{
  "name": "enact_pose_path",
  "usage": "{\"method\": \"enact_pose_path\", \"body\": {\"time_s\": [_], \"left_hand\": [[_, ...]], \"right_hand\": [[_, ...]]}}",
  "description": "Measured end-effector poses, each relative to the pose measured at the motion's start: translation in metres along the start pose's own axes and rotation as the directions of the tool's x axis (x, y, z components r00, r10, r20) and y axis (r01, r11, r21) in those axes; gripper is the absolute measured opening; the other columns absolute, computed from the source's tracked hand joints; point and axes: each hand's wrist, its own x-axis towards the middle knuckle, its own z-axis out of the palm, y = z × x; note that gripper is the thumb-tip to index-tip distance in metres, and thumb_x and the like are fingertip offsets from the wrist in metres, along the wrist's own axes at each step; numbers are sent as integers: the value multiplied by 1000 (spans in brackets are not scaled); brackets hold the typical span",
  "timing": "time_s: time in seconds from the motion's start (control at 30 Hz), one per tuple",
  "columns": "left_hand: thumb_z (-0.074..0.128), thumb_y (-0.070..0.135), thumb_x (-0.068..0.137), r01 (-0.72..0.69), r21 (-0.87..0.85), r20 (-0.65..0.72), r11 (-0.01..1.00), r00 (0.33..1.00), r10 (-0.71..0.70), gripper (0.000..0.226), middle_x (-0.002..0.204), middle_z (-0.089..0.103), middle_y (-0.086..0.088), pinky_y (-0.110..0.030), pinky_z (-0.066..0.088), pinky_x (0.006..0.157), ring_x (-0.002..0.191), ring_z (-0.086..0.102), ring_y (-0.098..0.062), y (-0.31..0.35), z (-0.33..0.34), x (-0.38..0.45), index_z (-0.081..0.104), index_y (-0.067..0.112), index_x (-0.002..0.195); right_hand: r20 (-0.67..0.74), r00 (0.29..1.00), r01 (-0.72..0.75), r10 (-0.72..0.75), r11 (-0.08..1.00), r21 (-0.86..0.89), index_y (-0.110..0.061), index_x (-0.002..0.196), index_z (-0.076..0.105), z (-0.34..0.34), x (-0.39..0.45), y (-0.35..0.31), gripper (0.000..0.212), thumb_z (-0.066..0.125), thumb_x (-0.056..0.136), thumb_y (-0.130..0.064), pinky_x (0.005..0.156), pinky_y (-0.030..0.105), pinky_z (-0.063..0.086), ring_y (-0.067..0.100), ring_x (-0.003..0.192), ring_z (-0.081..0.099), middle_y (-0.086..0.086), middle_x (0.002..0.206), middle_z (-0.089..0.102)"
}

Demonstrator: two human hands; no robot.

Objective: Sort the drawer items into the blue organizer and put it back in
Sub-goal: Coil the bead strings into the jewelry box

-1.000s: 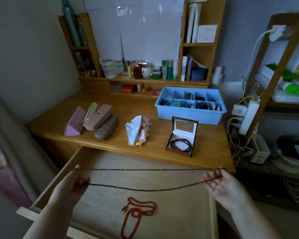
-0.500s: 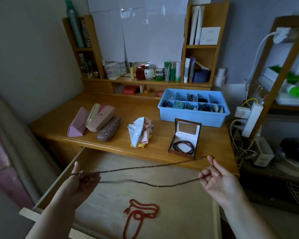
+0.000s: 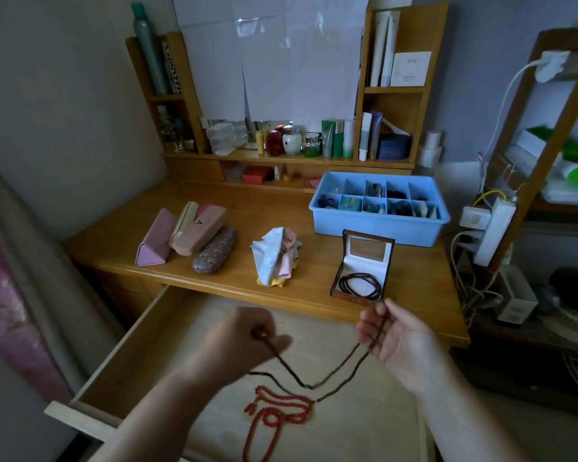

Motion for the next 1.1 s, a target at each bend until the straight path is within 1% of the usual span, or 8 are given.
{"method": "enact_pose_path", "body": {"time_s": [0.23, 0.47, 0.63, 0.7, 0.8, 0.9, 1.0, 1.1], "left_hand": [[65, 22, 84, 163, -360, 55, 919, 987, -154, 14, 60, 50, 4, -14, 36, 41, 43, 43, -3, 48, 22, 56, 66, 14, 73], [64, 16, 88, 409, -879, 154, 244, 729, -667, 27, 40, 31, 5, -15, 26, 35, 31, 25, -8, -66, -16, 59, 51, 15, 64], [62, 21, 90, 363, -931, 197, 37, 585, -787, 6, 44, 31, 4, -12, 30, 35, 27, 25, -6, -133, -20, 22, 61, 17, 86], [65, 23, 88, 364, -927, 157, 96, 605, -781, 13, 46, 32, 3, -15, 30, 36, 32, 28, -9, -130, -10, 15, 57, 15, 81], [69, 29, 85, 405, -698, -114, 591, 752, -650, 25, 56, 43, -3, -25, 33, 42, 46, 36, -13, -88, 11, 15, 60, 6, 79], [69, 37, 83, 88, -185, -277, 979, 951, -137, 33, 58, 51, -1, -28, 37, 50, 52, 44, -14, -31, 27, 13, 59, 9, 68], [65, 50, 81, -205, 104, -4, 973, 978, 207, 35, 58, 50, 7, -25, 39, 55, 58, 47, -11, 17, 42, 12, 52, 20, 68], [62, 34, 78, -211, 117, -37, 971, 976, 217, 19, 61, 55, 9, -25, 44, 56, 62, 53, -11, 44, 52, 26, 51, 20, 71]], "right_hand": [[285, 930, -99, 233, 904, -416, -9, 86, 68, 24, -6, 17, 39, 57, 87, -46, 68, 36, 51, 23, 64, 61, 11, 70, 63], [197, 938, -234, 284, 942, -240, -4, 84, 63, -16, -14, 2, 21, 76, 74, -17, 43, 22, 35, 6, 35, 29, -5, 46, 31], [107, 970, -220, 219, 975, -5, -6, 72, 61, -33, -9, -6, 30, 86, 64, -21, 36, 23, 40, 6, 29, 30, -5, 41, 35], [13, 984, -181, 180, 983, 34, -9, 68, 56, -29, -5, -2, 21, 66, 79, -24, 43, 26, 45, 8, 30, 32, -5, 40, 37], [-61, 992, -107, 114, 989, 107, -9, 66, 63, -14, 1, 8, 19, 60, 79, -21, 56, 31, 54, 12, 36, 42, -2, 44, 44], [-12, 1000, 1, 1, 985, 173, -7, 82, 67, 3, 1, 15, 15, 57, 81, -18, 70, 38, 59, 22, 62, 65, 8, 67, 64], [81, 997, -2, -7, 994, 109, -6, 96, 65, 19, -1, 22, 25, 57, 81, -25, 78, 36, 55, 26, 84, 70, 17, 94, 70], [109, 994, -11, 32, 982, -189, -8, 86, 72, 30, -8, 26, 33, 56, 83, -37, 59, 27, 52, 19, 65, 65, 10, 77, 68]]}}
